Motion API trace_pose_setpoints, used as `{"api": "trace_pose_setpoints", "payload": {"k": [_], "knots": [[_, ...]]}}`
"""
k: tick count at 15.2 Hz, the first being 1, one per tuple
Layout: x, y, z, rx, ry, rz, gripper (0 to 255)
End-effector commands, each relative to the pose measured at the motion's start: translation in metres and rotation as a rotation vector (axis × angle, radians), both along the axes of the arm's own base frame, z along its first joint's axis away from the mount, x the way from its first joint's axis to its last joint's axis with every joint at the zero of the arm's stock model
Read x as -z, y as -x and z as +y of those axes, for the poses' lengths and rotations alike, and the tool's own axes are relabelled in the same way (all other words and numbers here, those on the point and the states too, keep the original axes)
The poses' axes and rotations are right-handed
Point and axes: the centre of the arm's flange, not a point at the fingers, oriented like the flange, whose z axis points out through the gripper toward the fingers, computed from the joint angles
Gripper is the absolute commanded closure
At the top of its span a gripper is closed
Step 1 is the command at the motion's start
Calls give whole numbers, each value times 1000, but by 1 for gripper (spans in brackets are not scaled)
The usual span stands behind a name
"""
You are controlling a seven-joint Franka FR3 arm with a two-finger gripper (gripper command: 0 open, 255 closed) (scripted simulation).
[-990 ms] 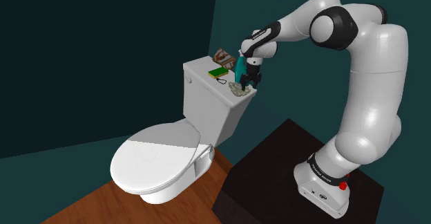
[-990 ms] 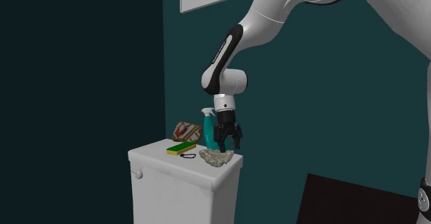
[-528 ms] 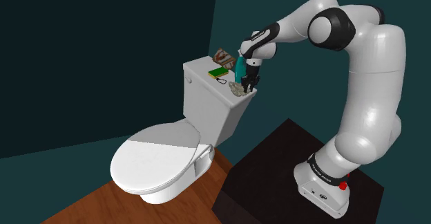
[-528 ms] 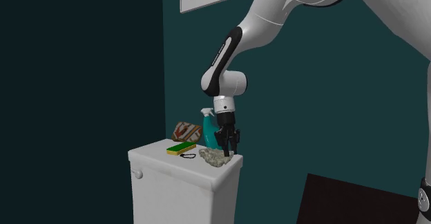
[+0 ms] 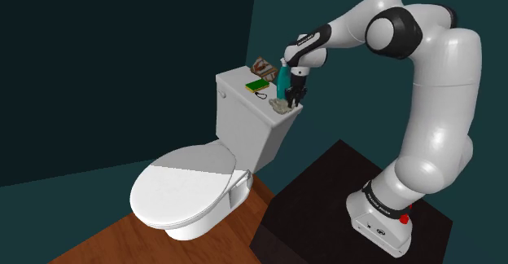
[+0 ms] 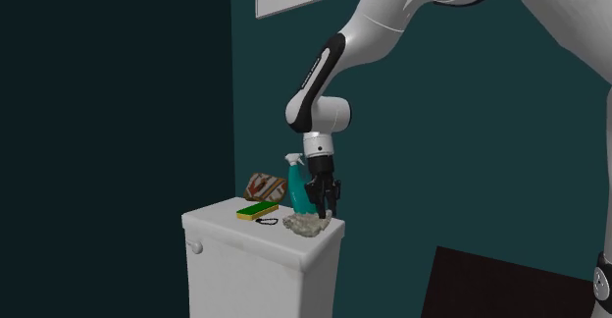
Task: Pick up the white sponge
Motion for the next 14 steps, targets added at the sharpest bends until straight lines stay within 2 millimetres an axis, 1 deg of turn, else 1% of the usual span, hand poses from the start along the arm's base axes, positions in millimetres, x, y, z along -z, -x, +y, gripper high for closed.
{"api": "trace_pose_setpoints", "payload": {"k": [1,12,14], "knots": [[-10,0,0,0,0,0,255],[-68,0,0,0,0,0,255],[-69,0,0,0,0,0,255]]}}
